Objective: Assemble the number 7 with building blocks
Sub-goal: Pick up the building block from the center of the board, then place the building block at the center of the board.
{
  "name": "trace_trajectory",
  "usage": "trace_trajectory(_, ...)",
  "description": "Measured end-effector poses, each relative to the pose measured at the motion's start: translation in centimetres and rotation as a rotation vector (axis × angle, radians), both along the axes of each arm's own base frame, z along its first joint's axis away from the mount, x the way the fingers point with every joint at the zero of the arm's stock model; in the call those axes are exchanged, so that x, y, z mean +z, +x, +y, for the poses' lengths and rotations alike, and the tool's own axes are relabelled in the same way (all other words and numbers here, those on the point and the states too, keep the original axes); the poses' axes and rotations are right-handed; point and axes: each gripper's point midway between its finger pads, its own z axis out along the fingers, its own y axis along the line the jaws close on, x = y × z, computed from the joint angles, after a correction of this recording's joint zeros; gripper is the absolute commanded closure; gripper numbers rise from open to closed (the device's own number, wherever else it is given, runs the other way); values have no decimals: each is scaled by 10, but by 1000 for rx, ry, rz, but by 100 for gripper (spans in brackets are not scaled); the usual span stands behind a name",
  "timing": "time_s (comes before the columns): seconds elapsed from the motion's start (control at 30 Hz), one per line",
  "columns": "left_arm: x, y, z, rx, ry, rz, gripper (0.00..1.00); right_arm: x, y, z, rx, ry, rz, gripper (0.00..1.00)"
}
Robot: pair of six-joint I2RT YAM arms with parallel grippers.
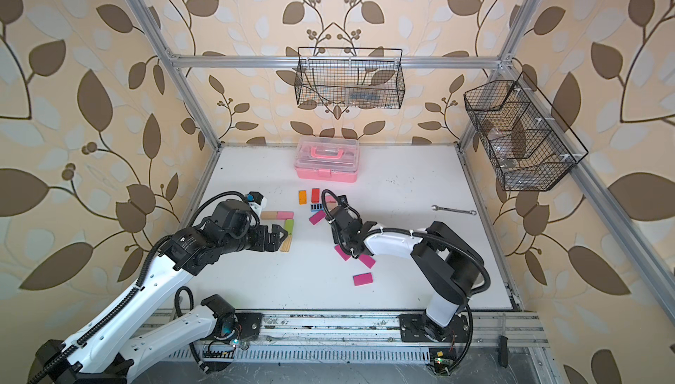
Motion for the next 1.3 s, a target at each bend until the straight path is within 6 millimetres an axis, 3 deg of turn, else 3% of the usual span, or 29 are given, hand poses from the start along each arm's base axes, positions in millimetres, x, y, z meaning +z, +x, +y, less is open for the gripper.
trace_trajectory(0.1, -4, 3, 4, 39, 11, 14, 1, 19, -35, 40, 125, 51, -43, 73)
trace_trajectory(0.2, -13, 3, 9, 95, 15, 38, 1, 23, -72, 75, 235, 84, -48, 73)
trace_trajectory(0.33, -31, -1, 20, 184, 20, 76, 1, 13, -115, 107, 342, 109, -29, 73)
trace_trajectory(0.47, -42, -10, 34, 282, 1, 87, 1, -7, -135, 122, 384, 102, 9, 72)
trace_trajectory(0.77, -33, -16, 51, 408, -55, 41, 1, -32, -142, 146, 377, 166, 116, 69)
trace_trajectory(1.03, -60, -20, 51, 426, -13, 126, 1, -26, -124, 159, 352, 264, 151, 68)
trace_trajectory(1.3, -62, -20, 51, 432, -15, 131, 1, -28, -119, 180, 372, 295, 176, 68)
